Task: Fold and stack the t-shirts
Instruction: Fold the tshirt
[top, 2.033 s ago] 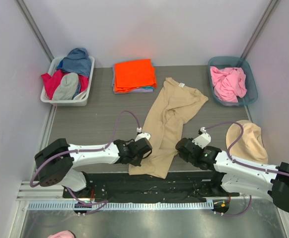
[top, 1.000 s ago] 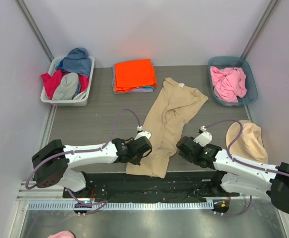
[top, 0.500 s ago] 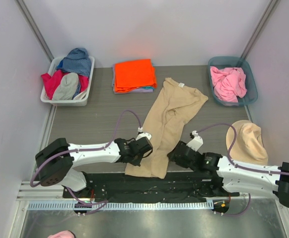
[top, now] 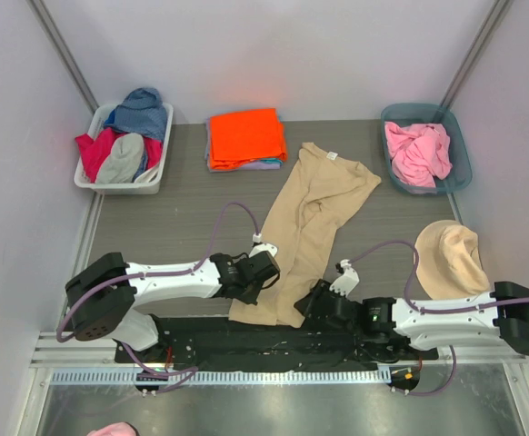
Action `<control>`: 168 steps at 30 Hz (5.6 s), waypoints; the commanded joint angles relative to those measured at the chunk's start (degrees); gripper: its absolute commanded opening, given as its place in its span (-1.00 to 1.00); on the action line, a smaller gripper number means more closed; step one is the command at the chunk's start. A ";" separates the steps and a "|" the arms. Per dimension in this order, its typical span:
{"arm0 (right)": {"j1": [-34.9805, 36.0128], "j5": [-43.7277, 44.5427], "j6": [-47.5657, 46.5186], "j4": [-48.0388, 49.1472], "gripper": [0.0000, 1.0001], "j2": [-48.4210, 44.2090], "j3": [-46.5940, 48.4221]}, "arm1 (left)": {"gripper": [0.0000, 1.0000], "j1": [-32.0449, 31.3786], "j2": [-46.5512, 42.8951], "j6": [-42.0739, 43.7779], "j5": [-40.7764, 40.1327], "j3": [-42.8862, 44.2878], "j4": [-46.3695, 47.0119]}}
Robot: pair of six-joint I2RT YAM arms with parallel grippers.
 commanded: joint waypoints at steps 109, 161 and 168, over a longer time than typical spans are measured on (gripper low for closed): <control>-55.69 -5.11 -50.76 -10.44 0.54 31.45 44.84 | 0.68 2.06 -5.47 10.67 -5.34 14.56 -7.12; -68.09 -28.68 -70.28 -18.51 0.53 71.27 101.04 | 0.65 5.84 -10.83 6.63 -2.44 7.00 -6.59; -65.54 -26.40 -72.22 -27.39 0.51 89.38 127.62 | 0.65 5.84 -12.59 4.26 -1.30 2.96 -4.92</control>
